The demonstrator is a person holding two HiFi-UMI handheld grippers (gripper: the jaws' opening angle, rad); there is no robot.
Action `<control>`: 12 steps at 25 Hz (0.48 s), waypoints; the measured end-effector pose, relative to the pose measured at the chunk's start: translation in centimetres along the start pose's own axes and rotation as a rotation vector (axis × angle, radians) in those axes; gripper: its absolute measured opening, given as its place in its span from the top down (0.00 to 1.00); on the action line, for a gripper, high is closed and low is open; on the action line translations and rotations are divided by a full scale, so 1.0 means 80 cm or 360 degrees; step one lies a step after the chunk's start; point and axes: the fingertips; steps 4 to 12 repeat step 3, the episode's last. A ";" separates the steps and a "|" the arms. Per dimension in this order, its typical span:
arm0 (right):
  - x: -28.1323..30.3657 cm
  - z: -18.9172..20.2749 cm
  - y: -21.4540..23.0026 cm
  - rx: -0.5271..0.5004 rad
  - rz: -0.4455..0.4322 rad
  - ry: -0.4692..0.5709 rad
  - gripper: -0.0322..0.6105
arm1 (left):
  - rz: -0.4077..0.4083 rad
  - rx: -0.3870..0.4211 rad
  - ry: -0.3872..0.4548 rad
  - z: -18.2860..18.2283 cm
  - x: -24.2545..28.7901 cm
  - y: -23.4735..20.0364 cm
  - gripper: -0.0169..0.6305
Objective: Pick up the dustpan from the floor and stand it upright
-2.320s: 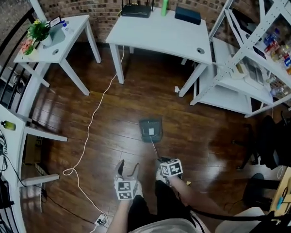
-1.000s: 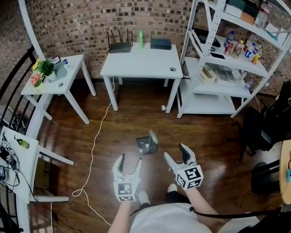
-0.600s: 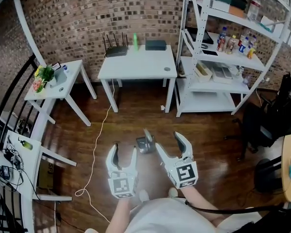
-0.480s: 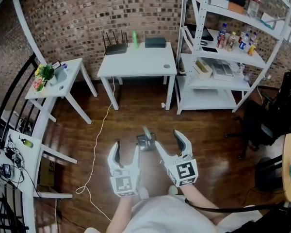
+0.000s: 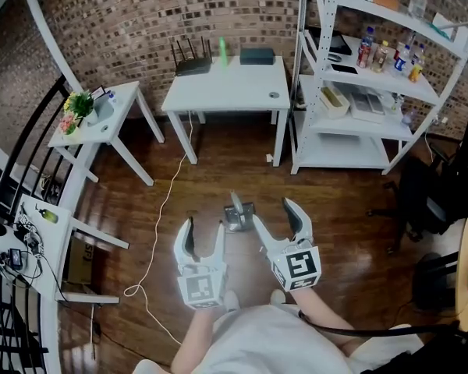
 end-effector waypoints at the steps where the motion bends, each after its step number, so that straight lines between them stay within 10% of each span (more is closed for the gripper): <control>1: -0.001 0.000 0.004 -0.0001 -0.0003 0.0002 0.51 | -0.0002 0.0000 -0.0005 -0.002 0.002 0.005 0.53; 12: -0.004 -0.001 0.012 -0.0007 -0.0008 0.0007 0.51 | -0.0011 0.0004 -0.0015 -0.006 0.006 0.014 0.53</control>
Point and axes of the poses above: the fingertips, and each gripper's own axes: x forward along the fingers, y to its right, z out of its underside, and after that the axes turned 11 degrees about -z, right-handed
